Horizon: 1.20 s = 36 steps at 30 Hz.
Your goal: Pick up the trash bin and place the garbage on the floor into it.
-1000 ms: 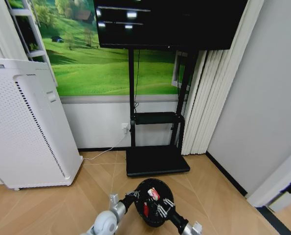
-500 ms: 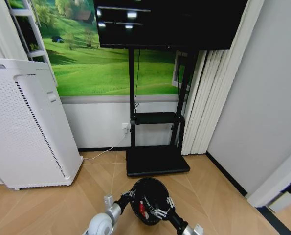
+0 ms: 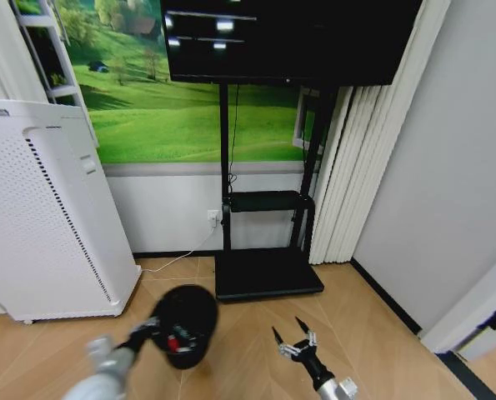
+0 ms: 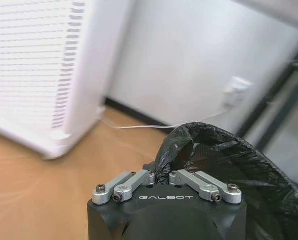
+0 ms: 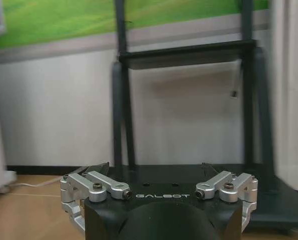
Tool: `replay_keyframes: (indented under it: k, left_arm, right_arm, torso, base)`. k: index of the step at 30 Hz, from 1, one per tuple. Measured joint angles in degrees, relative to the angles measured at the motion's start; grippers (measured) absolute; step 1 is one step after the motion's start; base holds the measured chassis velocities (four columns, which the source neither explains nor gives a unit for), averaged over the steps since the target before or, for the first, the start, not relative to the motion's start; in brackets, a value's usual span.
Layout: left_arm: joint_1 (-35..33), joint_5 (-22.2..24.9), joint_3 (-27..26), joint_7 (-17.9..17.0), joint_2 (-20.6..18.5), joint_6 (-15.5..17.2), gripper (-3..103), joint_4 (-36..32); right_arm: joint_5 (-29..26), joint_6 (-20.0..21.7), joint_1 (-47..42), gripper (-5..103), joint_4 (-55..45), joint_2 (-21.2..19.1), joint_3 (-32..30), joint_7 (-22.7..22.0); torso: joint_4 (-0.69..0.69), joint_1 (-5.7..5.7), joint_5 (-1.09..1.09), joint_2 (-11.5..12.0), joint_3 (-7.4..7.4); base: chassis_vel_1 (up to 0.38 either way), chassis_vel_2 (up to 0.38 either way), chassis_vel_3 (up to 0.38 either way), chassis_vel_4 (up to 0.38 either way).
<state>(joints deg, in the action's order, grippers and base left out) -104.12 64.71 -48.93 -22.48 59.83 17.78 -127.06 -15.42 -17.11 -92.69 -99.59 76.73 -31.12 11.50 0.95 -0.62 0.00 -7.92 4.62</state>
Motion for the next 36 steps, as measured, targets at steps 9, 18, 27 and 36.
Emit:
replay_keyframes:
  k: [9,18,27,36]
  left_arm:
    - [-13.62,6.58,-20.48,4.04,6.76,0.94,7,0.06]
    - [-18.19,3.80,-24.84,11.88,9.89,-1.99,7,2.25]
    - [-18.46,1.67,-23.65,12.55,11.04,-1.02,7,1.50]
    - [-20.25,-2.31,-21.86,16.85,11.74,-0.72,7,3.31]
  right_arm:
    - [0.63,1.58,2.43,100,1.20,0.19,-1.74,-5.02]
    - [0.23,0.87,3.22,100,2.10,-0.44,-0.77,-5.21]
    - [-0.70,0.11,4.23,100,2.81,-0.88,-0.59,-5.07]
    - [-2.44,-1.14,4.90,100,3.52,-0.97,-0.58,-7.93]
  torso:
    - [-0.01,0.00,0.01,0.00,0.00]
    - [0.04,0.00,0.01,0.00,0.00]
    - [0.01,0.00,0.00,0.00,0.01]
    - [0.02,0.00,0.00,0.00,0.01]
  base:
    - [0.000,0.000,0.000,0.000]
    - [0.053,0.047,-0.055,-0.060]
    - [0.184,0.194,-0.189,-0.194]
    - [0.265,0.263,-0.275,-0.273]
